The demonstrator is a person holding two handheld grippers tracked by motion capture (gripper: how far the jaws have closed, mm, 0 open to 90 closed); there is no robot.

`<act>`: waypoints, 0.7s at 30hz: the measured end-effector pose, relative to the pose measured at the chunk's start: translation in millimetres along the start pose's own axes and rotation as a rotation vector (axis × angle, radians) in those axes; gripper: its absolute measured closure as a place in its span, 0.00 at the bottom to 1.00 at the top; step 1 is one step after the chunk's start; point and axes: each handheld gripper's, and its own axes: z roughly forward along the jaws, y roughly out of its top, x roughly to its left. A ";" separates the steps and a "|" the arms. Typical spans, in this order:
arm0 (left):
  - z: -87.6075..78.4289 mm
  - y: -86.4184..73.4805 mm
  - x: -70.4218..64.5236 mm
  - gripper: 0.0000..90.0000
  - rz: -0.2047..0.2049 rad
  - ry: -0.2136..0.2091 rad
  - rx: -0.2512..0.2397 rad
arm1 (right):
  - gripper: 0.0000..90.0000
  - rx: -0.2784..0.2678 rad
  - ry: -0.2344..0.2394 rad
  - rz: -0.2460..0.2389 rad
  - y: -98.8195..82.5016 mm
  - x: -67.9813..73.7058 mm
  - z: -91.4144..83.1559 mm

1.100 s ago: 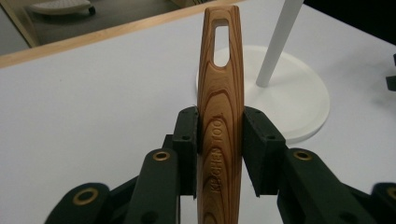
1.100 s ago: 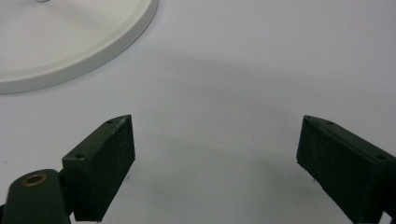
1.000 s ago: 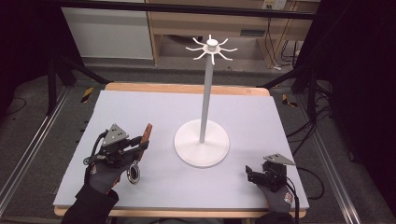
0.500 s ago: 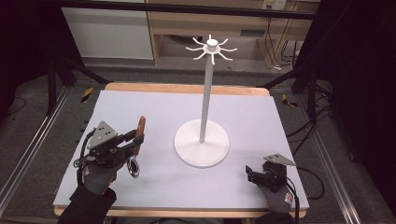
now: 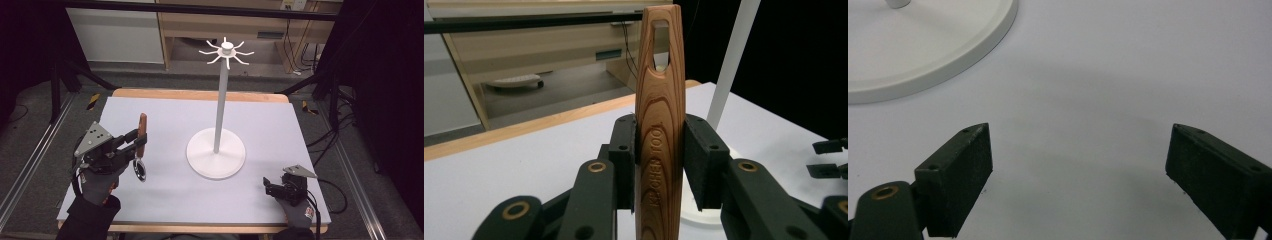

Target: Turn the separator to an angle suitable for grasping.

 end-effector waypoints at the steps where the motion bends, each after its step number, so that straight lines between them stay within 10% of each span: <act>1: -0.8 3.0 -1.0 0.75 0.002 -0.003 -0.011 | 0.13 0.001 0.000 -0.002 -0.1 0.1 0.0; 21: -0.4 49.7 -18.7 0.75 0.018 -0.044 -0.116 | 0.13 0.003 -0.002 -0.001 -0.2 0.5 0.7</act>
